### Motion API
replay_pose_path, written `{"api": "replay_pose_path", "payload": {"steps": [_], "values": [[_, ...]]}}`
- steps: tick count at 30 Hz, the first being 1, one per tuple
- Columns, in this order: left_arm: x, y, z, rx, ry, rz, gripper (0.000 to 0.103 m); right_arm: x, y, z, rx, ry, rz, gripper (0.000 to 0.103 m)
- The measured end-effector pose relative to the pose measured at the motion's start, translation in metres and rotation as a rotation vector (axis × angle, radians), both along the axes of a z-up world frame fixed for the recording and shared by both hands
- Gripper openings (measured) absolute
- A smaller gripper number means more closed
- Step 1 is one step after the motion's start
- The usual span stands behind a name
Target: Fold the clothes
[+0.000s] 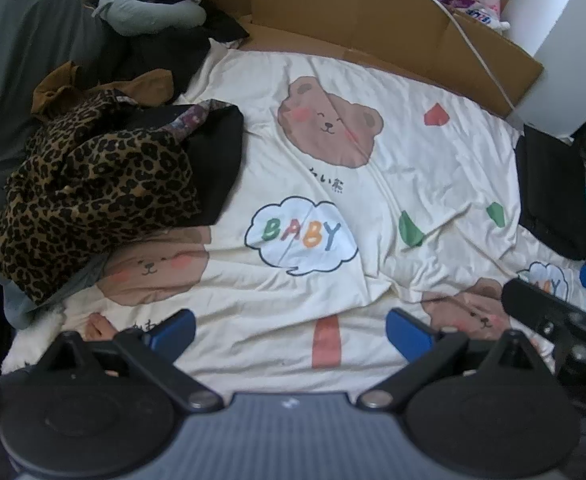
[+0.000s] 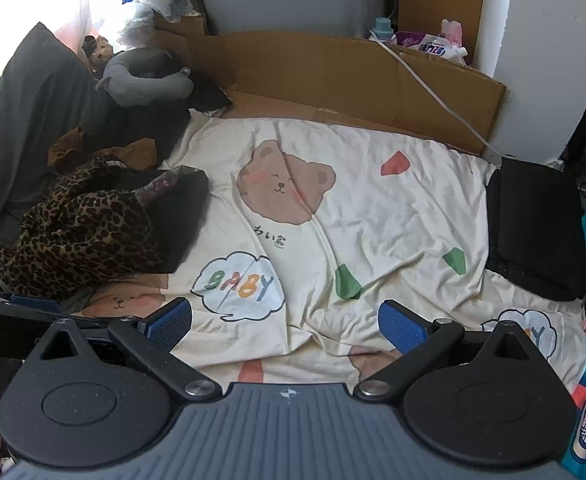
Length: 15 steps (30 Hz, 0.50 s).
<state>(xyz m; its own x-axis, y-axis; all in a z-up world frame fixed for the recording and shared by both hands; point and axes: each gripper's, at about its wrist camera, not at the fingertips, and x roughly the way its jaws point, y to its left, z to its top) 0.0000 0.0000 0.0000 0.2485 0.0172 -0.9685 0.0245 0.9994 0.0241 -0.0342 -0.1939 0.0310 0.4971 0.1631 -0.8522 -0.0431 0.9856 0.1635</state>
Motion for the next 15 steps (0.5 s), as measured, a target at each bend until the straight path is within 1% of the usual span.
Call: {"api": "replay_pose_path", "payload": {"steps": [3, 4, 10, 13, 15], "values": [[-0.0001, -0.0004, -0.0004, 0.003, -0.003, -0.002, 0.102, -0.0002, 0.0, 0.0007, 0.01, -0.003, 0.004, 0.102], [-0.0002, -0.0005, -0.0006, 0.004, -0.004, -0.003, 0.102, -0.0003, 0.0013, -0.0004, -0.009, 0.0, -0.004, 0.102], [-0.0038, -0.002, -0.0018, 0.009, -0.018, -0.006, 0.102, 0.0002, -0.0015, -0.0002, -0.002, 0.005, -0.002, 0.102], [-0.0009, -0.0008, -0.0031, 0.0, -0.007, -0.011, 0.102, -0.0027, -0.0049, 0.0012, -0.003, 0.01, 0.0, 0.102], [-0.0012, -0.0007, -0.0042, 0.0, -0.006, -0.012, 0.102, -0.0001, -0.0001, -0.0034, -0.006, 0.013, -0.001, 0.102]]}}
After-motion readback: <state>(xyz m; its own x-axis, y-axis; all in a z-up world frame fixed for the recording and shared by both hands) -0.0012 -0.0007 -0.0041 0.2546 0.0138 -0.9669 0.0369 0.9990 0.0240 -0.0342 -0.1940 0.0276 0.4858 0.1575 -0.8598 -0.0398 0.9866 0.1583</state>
